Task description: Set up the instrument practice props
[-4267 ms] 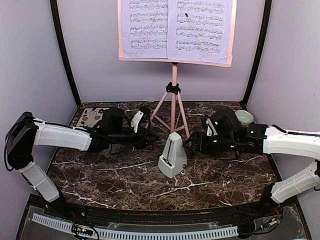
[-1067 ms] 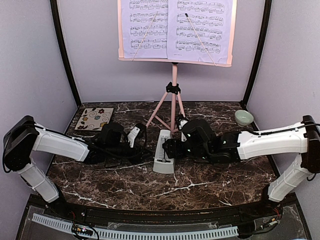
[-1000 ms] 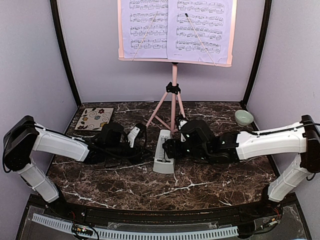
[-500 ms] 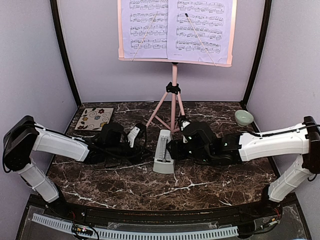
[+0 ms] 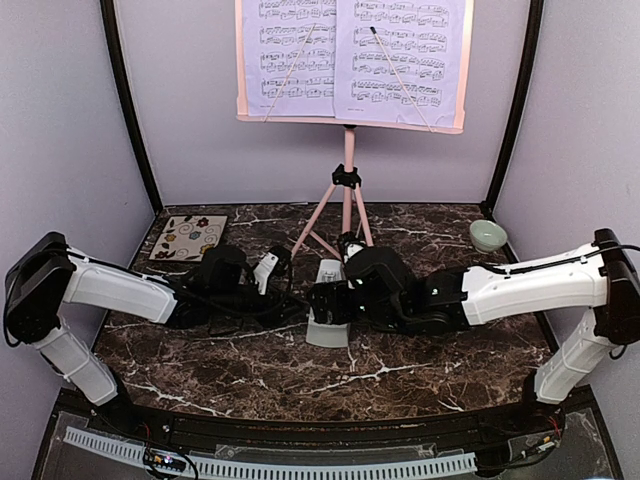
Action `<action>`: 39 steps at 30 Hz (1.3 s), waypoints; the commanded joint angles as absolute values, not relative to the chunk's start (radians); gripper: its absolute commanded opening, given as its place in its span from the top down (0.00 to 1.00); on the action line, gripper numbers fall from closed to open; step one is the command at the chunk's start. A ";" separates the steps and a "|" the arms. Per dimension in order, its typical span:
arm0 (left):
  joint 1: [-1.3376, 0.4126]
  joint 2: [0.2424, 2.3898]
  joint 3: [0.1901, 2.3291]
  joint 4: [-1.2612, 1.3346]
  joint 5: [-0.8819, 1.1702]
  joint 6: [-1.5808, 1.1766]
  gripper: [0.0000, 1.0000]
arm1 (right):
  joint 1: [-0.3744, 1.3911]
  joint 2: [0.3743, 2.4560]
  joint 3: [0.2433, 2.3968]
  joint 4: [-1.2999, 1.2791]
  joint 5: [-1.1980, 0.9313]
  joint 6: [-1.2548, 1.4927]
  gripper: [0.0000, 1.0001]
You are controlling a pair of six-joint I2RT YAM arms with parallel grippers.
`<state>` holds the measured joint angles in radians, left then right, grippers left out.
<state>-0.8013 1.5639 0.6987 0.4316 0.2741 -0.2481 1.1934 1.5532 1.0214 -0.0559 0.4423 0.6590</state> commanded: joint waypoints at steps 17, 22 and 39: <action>-0.792 1.443 0.671 0.375 0.191 -0.252 0.69 | 1.171 1.247 0.813 -0.451 0.743 0.945 0.05; -0.702 1.351 0.652 0.284 0.168 -0.294 0.69 | 1.099 1.059 0.735 -0.581 0.764 0.980 0.05; -0.228 1.173 0.910 -0.154 0.247 -0.219 0.39 | 0.947 0.718 0.791 -0.628 0.689 0.729 0.00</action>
<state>-0.2382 1.1442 0.7956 -0.0349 0.1715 -0.2516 0.9783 0.7094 0.7284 -0.6479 0.7158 0.8238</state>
